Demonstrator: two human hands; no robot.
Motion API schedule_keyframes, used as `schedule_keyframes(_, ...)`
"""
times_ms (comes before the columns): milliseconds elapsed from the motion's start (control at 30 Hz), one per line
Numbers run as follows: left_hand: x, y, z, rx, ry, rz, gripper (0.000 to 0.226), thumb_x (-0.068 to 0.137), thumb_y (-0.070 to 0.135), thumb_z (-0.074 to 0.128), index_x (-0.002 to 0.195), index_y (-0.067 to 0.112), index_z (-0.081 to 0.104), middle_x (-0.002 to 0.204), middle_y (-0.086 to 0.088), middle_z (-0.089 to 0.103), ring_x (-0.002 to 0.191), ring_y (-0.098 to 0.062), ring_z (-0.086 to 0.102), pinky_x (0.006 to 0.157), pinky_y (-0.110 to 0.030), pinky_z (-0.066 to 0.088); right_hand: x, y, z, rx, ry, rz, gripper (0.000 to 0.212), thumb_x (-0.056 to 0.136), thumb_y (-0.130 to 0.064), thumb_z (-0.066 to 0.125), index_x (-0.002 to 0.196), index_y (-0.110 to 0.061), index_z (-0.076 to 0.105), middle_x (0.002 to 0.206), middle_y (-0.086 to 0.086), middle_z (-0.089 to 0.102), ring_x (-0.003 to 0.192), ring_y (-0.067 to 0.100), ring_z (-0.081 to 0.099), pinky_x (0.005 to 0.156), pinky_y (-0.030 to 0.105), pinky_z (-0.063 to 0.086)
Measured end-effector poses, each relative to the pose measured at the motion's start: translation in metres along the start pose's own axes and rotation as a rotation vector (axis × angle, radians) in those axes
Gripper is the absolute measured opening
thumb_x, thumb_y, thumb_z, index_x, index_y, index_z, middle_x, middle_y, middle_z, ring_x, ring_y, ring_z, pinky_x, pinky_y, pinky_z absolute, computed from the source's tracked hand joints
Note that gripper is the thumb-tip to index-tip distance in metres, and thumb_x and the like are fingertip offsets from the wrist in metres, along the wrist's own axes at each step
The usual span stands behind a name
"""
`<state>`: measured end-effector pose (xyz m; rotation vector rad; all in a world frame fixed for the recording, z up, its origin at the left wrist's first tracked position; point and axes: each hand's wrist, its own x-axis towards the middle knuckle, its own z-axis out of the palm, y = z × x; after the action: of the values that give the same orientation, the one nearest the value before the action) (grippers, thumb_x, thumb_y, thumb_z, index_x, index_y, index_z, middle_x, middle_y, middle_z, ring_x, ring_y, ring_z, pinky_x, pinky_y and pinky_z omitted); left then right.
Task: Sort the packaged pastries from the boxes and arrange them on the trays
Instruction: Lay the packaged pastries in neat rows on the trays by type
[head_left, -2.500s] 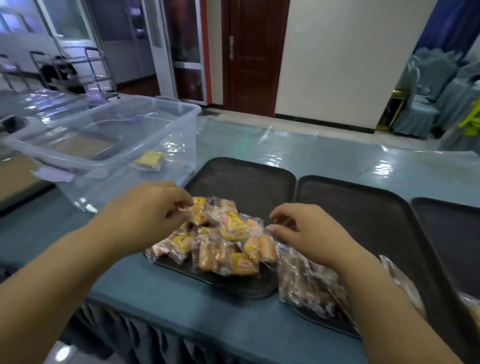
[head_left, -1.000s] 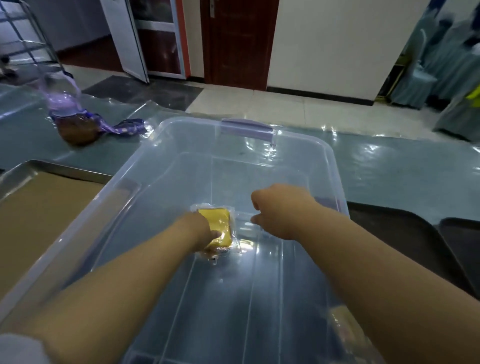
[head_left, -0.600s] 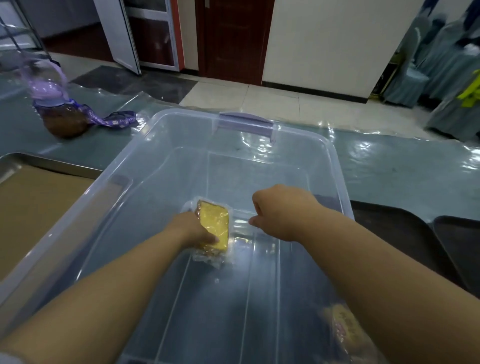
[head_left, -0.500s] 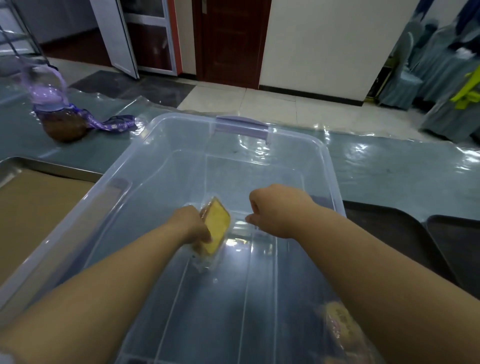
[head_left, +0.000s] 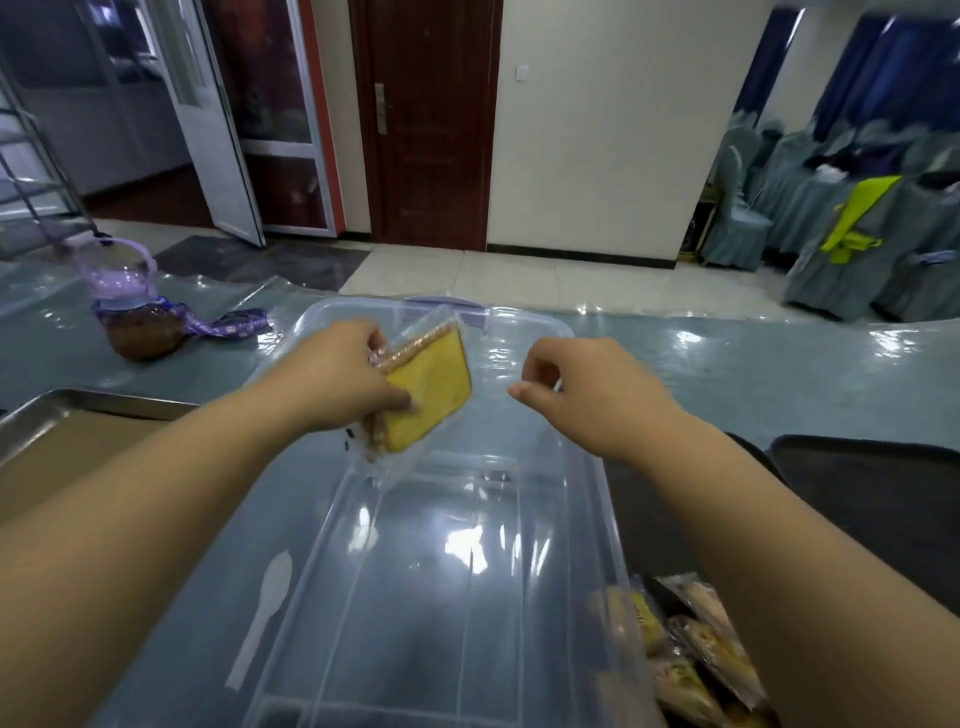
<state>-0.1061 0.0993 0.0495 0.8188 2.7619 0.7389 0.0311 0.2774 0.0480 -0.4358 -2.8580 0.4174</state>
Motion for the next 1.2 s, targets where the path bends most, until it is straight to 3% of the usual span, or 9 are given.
schedule_keyframes(100, -0.035, 0.033, -0.015, -0.090, 0.108, 0.073, 0.048, 0.064, 0.038, 0.082, 0.096, 0.023, 0.050, 0.085, 0.008, 0.052, 0.073, -0.011, 0.053, 0.055, -0.026, 0.045, -0.034, 0.014, -0.024, 0.101, 0.097, 0.031, 0.022, 0.089, -0.046, 0.056, 0.091, -0.025, 0.062, 0.087, -0.009, 0.064, 0.081, 0.013, 0.059, 0.075, 0.037, 0.052)
schedule_keyframes(333, -0.117, 0.129, 0.005, -0.291, 0.214, 0.209, 0.046, 0.061, 0.037, 0.084, 0.094, 0.021, 0.056, 0.084, 0.005, 0.062, 0.071, -0.010, 0.060, 0.054, -0.024, 0.048, -0.137, 0.078, -0.059, 0.226, 0.202, 0.090, 0.018, 0.086, -0.046, 0.060, 0.084, -0.028, 0.063, 0.078, -0.013, 0.061, 0.075, 0.005, 0.058, 0.072, 0.036, 0.053)
schedule_keyframes(667, -0.197, 0.269, 0.177, -0.481, 0.060, 0.165, 0.046, 0.058, 0.033, 0.086, 0.091, 0.018, 0.056, 0.082, -0.005, 0.066, 0.071, -0.022, 0.065, 0.062, -0.037, 0.055, -0.304, 0.228, -0.081, 0.311, 0.078, 0.246, 0.015, 0.085, -0.043, 0.063, 0.081, -0.028, 0.063, 0.073, -0.009, 0.062, 0.069, 0.005, 0.057, 0.070, 0.032, 0.053)
schedule_keyframes(800, -0.226, 0.312, 0.251, -0.533, -0.019, 0.125, 0.047, 0.061, 0.038, 0.084, 0.095, 0.026, 0.055, 0.088, 0.004, 0.065, 0.074, -0.015, 0.064, 0.066, -0.035, 0.054, -0.358, 0.293, -0.082, 0.316, -0.004, 0.370, 0.021, 0.083, -0.051, 0.061, 0.082, -0.029, 0.063, 0.074, -0.008, 0.064, 0.070, 0.005, 0.059, 0.069, 0.032, 0.053)
schedule_keyframes(1000, -0.250, 0.379, 0.328, -0.645, -0.135, 0.110, 0.051, 0.067, 0.039, 0.080, 0.106, 0.026, 0.049, 0.091, 0.006, 0.063, 0.076, -0.011, 0.063, 0.061, -0.027, 0.047, -0.407, 0.362, -0.087, 0.416, -0.088, 0.500, 0.033, 0.091, -0.056, 0.043, 0.095, -0.027, 0.058, 0.081, -0.011, 0.062, 0.076, 0.007, 0.058, 0.068, 0.028, 0.046)
schedule_keyframes(1200, -0.239, 0.451, 0.395, -0.783, -0.225, 0.084, 0.026, 0.088, 0.046, 0.055, 0.102, 0.024, 0.052, 0.087, 0.006, 0.062, 0.074, -0.009, 0.059, 0.067, -0.028, 0.046, -0.424, 0.427, -0.091, 0.604, 0.055, 0.627, 0.021, 0.091, -0.042, 0.054, 0.087, -0.022, 0.056, 0.086, -0.003, 0.066, 0.079, 0.017, 0.062, 0.075, 0.039, 0.052)
